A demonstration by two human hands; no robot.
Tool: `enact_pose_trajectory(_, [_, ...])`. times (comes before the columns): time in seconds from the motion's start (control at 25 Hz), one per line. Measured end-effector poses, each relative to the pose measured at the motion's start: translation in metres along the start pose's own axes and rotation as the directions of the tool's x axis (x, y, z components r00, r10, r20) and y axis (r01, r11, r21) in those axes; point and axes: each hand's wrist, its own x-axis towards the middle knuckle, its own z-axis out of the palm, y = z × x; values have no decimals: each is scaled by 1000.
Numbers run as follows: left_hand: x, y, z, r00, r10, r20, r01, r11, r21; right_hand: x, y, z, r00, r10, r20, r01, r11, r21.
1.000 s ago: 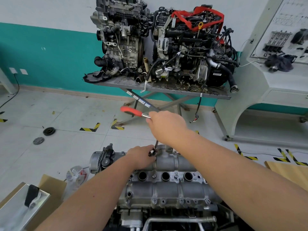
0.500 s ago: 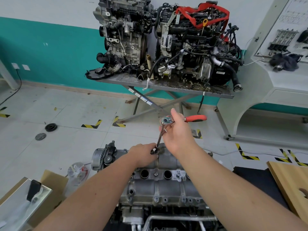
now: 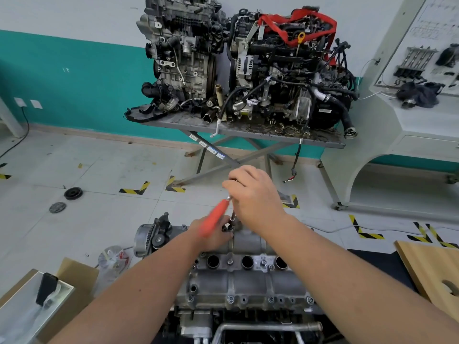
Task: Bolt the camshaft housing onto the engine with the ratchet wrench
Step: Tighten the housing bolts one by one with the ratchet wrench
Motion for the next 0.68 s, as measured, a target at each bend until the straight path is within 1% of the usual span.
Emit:
enact_pose_trajectory(0.04, [1,-1,0,1000,-10,17,9,999,41,6,-5,-6,997,-18,81,27,993,-116])
enact_pose_trajectory(0.08, [2,-1,0,999,-28,29,26,997,74,13,-10,-10,983,26,183,13,978,-207])
enact_pose_trajectory(0.12, [2,-2,0,999,-38,29,36,996,86,22,-17,-13,944,109,312,-22,962,-272])
enact_pose_trajectory(0.16, [2,-2,1,999,-43,26,41,996,85,29,-20,-16,878,174,447,-35,953,-302])
enact_pose_trajectory(0.2, [1,-2,1,999,-41,23,39,996,81,37,-22,-20,820,223,527,-59,949,-310])
enact_pose_trajectory(0.24, [1,-1,1,999,-34,21,32,997,75,45,-22,-21,780,261,569,-114,953,-281])
enact_pose_trajectory(0.28, [0,0,1,999,-25,23,23,997,71,51,-21,-24,722,325,611,-216,945,-247])
enact_pose_trajectory(0.32, [-1,0,0,999,-21,25,19,998,66,56,-20,-25,650,400,646,-388,906,-170])
enact_pose_trajectory(0.36, [-2,0,-1,1000,-18,23,16,998,64,60,-18,-27,554,462,692,-612,790,-39])
enact_pose_trajectory(0.4, [-2,0,-1,1000,-20,21,19,998,64,61,-17,-26,460,502,733,-802,589,100])
enact_pose_trajectory(0.44, [-3,1,-1,1000,-20,18,19,997,68,60,-17,-24,376,526,763,-912,355,205])
enact_pose_trajectory(0.48, [-4,1,-1,1000,-19,16,18,997,74,59,-19,-23,310,546,778,-950,151,272])
enact_pose_trajectory(0.52, [-4,1,-1,1000,-19,13,18,997,76,59,-21,-22,256,570,781,-945,-21,325])
enact_pose_trajectory(0.56, [-3,1,-1,1000,-21,8,20,997,72,59,-22,-21,209,589,781,-901,-195,389])
enact_pose_trajectory(0.6, [-3,0,-1,1000,-22,5,22,998,64,59,-22,-19,157,592,790,-809,-382,447])
enact_pose_trajectory(0.64, [-2,0,-1,1000,-22,3,22,998,54,59,-22,-18,106,571,814,-670,-564,483])
enact_pose_trajectory(0.68, [-2,-1,0,1000,-20,3,20,999,48,57,-21,-16,75,543,836,-516,-697,499])
